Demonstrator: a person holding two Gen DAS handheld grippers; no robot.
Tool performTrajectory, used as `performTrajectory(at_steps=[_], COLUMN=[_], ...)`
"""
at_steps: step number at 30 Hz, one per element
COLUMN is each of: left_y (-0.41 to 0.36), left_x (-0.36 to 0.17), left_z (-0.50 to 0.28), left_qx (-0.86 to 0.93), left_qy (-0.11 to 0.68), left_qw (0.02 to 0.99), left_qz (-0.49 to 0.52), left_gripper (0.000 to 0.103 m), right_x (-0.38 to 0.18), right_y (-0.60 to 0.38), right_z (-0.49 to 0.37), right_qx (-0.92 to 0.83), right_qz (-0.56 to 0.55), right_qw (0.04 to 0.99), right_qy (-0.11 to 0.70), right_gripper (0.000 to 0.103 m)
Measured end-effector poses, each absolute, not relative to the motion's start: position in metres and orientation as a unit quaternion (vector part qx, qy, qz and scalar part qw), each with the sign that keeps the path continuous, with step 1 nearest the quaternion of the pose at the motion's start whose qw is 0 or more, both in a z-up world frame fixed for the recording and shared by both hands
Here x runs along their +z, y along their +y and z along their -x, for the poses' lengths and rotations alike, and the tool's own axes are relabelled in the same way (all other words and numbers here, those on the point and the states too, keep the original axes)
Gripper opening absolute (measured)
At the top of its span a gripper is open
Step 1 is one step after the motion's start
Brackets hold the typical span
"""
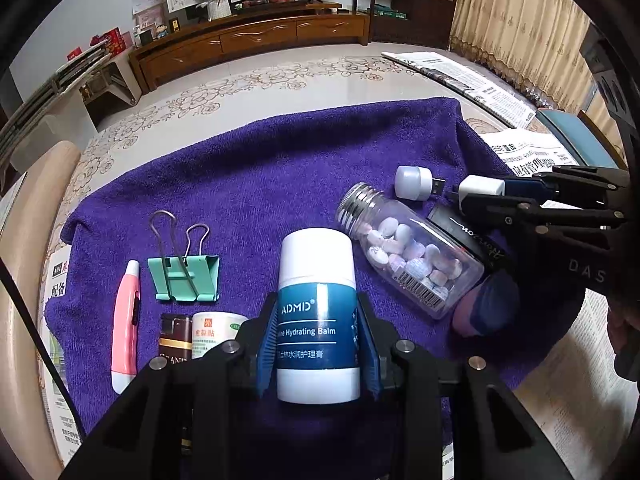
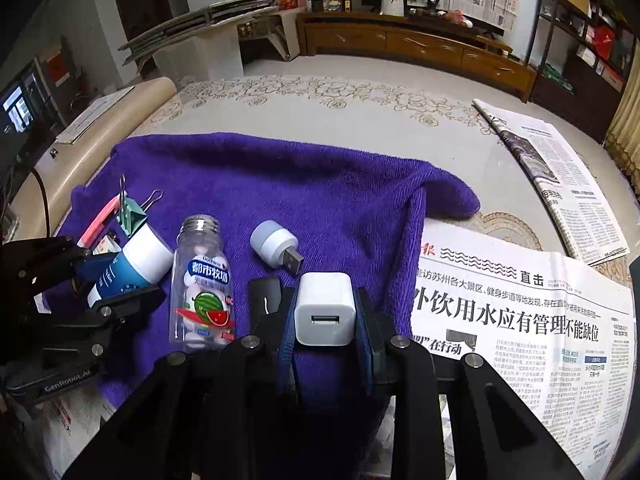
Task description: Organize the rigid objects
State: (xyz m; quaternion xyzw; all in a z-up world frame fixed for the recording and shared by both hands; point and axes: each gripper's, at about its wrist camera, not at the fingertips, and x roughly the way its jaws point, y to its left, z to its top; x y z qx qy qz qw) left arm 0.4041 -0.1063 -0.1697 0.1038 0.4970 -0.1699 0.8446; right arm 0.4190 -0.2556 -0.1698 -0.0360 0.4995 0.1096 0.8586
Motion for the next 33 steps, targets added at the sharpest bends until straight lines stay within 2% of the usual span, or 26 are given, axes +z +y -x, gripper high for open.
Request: performTrajectory(at_steps=[4, 7, 11, 13, 16, 18, 20, 23, 25, 26, 29, 33], left_y=[-0.107, -0.106, -0.107, -0.107, -0.104, -0.101, -0.097, -0.089, -0.083, -0.079, -0.064, -0.047], left_x=[-0.169, -0.17, -0.169, -0.166, -0.159, -0.153, -0.145, -0.13, -0.121, -0.115, -0.102, -0.088], left_z=[-0.403, -0.401, -0.397, -0.395, -0.393, -0.39, -0.383, -0.366, -0.353, -0.342, -0.313, -0.272], left_qx=[-0.167, -0.168, -0.176, -0.179, -0.184, -0.183, -0.184, -0.174, -0.168, -0.161, -0.141, -0.114], left_qy=[0.498, 0.497, 0.494, 0.49, 0.486, 0.483, 0.477, 0.464, 0.455, 0.449, 0.446, 0.45], left_qw=[0.845, 0.845, 0.845, 0.847, 0.851, 0.854, 0.858, 0.867, 0.873, 0.877, 0.883, 0.886], left_qz=[-0.105, -0.106, -0.105, -0.099, -0.076, -0.067, -0.061, -0.054, -0.05, -0.046, -0.03, -0.016], left_gripper=[0.035, 0.038, 0.06, 0.061, 0.064, 0.075, 0.076, 0.085, 0.095, 0.103, 0.103, 0.103], right_x=[-0.169, -0.169, -0.167, -0.163, -0.153, -0.147, -0.139, -0.124, -0.113, -0.107, -0.093, -0.076], right_y=[-0.256, -0.256, -0.257, -0.257, -0.258, -0.258, -0.26, -0.263, -0.264, -0.264, -0.263, -0.255], right_z=[-0.419, -0.414, -0.408, -0.404, -0.394, -0.387, -0.38, -0.364, -0.351, -0.344, -0.316, -0.269], right_qx=[0.112, 0.117, 0.119, 0.118, 0.116, 0.119, 0.118, 0.115, 0.1, 0.092, 0.08, 0.062], right_qz=[0.036, 0.037, 0.036, 0.034, 0.041, 0.036, 0.028, 0.009, -0.002, -0.009, -0.036, -0.047], right_qw=[0.856, 0.854, 0.854, 0.856, 0.865, 0.868, 0.869, 0.874, 0.879, 0.881, 0.882, 0.882], right_qy=[0.504, 0.505, 0.505, 0.503, 0.486, 0.481, 0.48, 0.473, 0.467, 0.464, 0.463, 0.464], right_gripper=[0.027, 0.027, 0.028, 0.029, 0.043, 0.048, 0.054, 0.072, 0.093, 0.095, 0.103, 0.103])
